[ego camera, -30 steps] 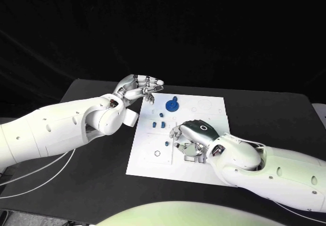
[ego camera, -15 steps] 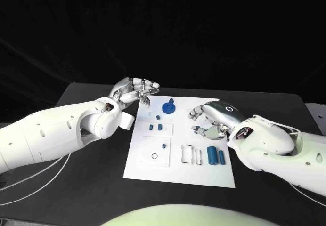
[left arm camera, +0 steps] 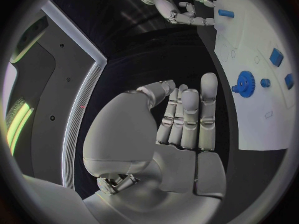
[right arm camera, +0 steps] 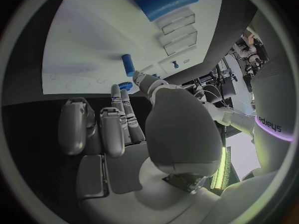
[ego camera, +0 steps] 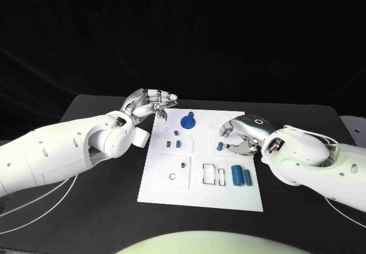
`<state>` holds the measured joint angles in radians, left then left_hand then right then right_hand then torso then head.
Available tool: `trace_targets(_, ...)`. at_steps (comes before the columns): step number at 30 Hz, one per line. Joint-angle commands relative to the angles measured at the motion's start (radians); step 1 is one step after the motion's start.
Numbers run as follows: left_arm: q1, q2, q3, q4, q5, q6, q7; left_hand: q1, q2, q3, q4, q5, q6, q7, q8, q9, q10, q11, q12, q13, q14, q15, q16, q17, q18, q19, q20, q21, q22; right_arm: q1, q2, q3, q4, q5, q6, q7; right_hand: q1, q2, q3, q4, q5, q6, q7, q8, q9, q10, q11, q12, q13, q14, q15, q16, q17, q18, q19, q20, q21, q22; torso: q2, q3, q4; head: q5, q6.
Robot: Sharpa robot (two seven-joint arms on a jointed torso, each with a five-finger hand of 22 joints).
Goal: Assemble the parts on the task board
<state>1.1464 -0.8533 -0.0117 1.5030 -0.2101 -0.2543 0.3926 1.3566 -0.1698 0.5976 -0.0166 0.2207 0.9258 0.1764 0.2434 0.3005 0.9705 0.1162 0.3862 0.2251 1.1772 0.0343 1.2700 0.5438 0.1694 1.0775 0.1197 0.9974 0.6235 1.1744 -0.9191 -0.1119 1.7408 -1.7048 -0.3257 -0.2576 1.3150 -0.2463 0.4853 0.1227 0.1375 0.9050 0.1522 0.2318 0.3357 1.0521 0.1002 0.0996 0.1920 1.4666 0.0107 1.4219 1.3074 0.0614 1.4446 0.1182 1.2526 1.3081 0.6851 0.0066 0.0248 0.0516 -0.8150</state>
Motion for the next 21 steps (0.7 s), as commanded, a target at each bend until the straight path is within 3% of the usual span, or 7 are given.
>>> trace_targets(1,0.0,0.001,0.001,0.003,-0.004,0.015,0.007,-0.002,0.008,-0.003,-0.005,0.003,0.0,0.002,0.006,0.001,-0.008,-0.002,0.007,-0.001,-0.006,-0.001,-0.005,-0.001,0.016,-0.005,0.001,-0.004,-0.001,-0.005,0.01,-0.003,-0.008,-0.006,0.072,0.011,0.011,0.002,-0.008,0.001,0.004,0.003,-0.003,-0.007,-0.001,0.006,-0.003,0.01,-0.001,0.045,0.005,0.001,0.015,0.007,-0.001,-0.002,0.003,0.089,0.0,0.0009,0.001,0.0,-0.001)
trace_targets(11,0.0,0.001,0.001,0.003,-0.005,0.015,0.007,-0.002,0.009,-0.004,-0.006,0.003,-0.001,0.002,0.007,0.002,-0.01,-0.002,0.008,-0.002,-0.007,0.0,-0.003,-0.001,0.016,-0.005,0.002,-0.005,-0.002,-0.017,0.044,-0.009,-0.029,-0.004,0.08,0.012,0.025,0.021,0.005,0.011,0.006,0.021,-0.002,-0.004,0.0,0.045,-0.008,0.031,-0.007,0.045,0.0,-0.001,0.01,0.002,0.012,-0.007,0.025,0.102,0.0,0.0013,0.0006,0.0,-0.002)
trace_targets(21,0.0,0.001,0.001,0.003,-0.005,0.015,0.006,-0.002,0.009,-0.004,-0.006,0.003,-0.001,0.002,0.007,0.002,-0.01,-0.002,0.008,-0.002,-0.007,0.0,-0.003,-0.001,0.016,-0.005,0.002,-0.005,-0.002,-0.024,0.059,-0.01,-0.043,-0.006,0.072,0.004,0.04,0.047,0.047,0.018,0.005,0.089,-0.011,0.023,0.014,0.119,-0.022,0.049,-0.012,0.051,-0.012,0.009,0.023,-0.007,0.033,-0.017,0.068,0.128,0.0,0.0012,-0.0005,0.0,-0.003)
